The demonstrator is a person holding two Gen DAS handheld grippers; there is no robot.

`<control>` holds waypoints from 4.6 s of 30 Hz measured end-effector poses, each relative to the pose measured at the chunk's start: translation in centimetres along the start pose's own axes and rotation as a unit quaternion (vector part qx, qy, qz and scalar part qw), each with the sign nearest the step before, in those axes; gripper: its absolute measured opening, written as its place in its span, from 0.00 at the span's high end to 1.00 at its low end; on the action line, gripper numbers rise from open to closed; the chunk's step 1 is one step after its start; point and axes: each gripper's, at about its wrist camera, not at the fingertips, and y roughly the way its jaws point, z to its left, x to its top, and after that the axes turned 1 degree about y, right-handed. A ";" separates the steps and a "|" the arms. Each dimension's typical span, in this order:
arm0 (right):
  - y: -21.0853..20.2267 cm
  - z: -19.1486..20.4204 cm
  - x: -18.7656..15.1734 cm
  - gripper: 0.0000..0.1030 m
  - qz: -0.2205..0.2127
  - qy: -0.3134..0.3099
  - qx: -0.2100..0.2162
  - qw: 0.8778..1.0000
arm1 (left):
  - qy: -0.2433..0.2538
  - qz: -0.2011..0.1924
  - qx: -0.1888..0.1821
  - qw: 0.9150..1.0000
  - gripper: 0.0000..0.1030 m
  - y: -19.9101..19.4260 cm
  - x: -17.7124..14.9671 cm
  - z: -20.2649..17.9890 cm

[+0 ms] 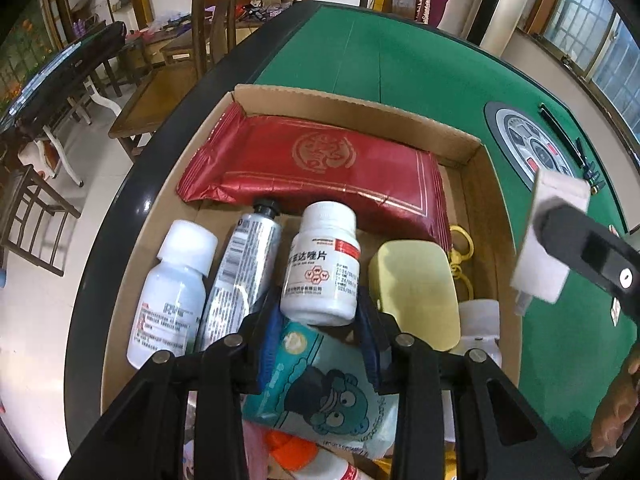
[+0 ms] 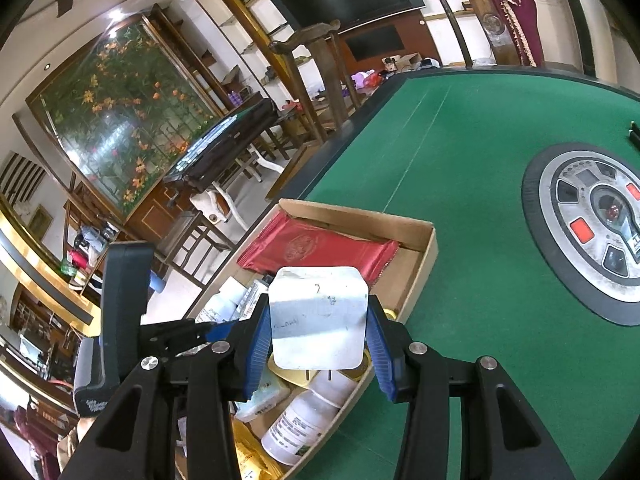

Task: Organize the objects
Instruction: 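Lower the pill bottle into the tray with the left gripper while the right lowers the charger in, then open both grippers and move them back over the table, then grasp the silver hand-cream tube with the left gripper, then lift the hand-cream tube with the left gripper while the right grasps the white-blue ointment box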

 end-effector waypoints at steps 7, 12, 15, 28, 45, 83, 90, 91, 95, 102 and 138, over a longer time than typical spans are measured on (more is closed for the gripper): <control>1.4 -0.2 0.0 0.52 0.009 0.003 -0.010 1.000 | -0.004 0.000 -0.001 1.000 0.66 -0.3 -0.8 0.4; 2.5 -0.6 -0.4 0.52 0.017 0.004 -0.013 1.000 | -0.006 -0.001 -0.002 1.000 0.66 -0.5 -1.0 0.5; 2.9 -0.4 -0.3 0.52 0.018 0.001 -0.010 1.000 | -0.007 -0.002 -0.003 1.000 0.66 -0.5 -1.1 0.5; 3.8 -0.7 -0.3 0.51 0.011 -0.016 -0.016 1.000 | -0.010 -0.004 -0.005 1.000 0.65 -0.8 -1.4 0.7; -4.4 -2.8 -2.8 0.07 -0.044 -0.010 -0.007 0.999 | -0.026 -0.072 -0.033 0.996 0.44 -5.1 -2.5 -0.1; -25.2 -18.9 -13.9 0.00 -0.142 0.103 -0.104 0.979 | 0.153 -0.038 -0.101 0.982 0.28 -4.0 -7.0 -23.1; -28.4 -21.2 -16.5 0.00 -0.193 0.160 -0.071 0.966 | 0.182 -0.018 -0.120 0.976 0.21 -2.7 -6.9 -28.5; -28.7 -21.3 -16.8 0.00 -0.197 0.163 -0.068 0.964 | 0.189 -0.015 -0.121 0.974 0.21 -2.5 -6.9 -29.3; -30.0 -21.6 -17.9 0.00 -0.210 0.181 -0.053 0.959 | 0.212 -0.005 -0.127 0.969 0.18 -1.8 -6.6 -32.3; -32.3 -23.1 -19.7 0.00 -0.232 0.219 -0.034 0.947 | 0.238 -0.007 -0.143 0.961 0.17 -0.5 -5.4 -37.2; -34.3 -20.7 -14.3 0.00 -0.140 0.068 -0.101 0.983 | 0.265 -0.031 -0.100 0.958 0.70 2.8 -3.2 -38.9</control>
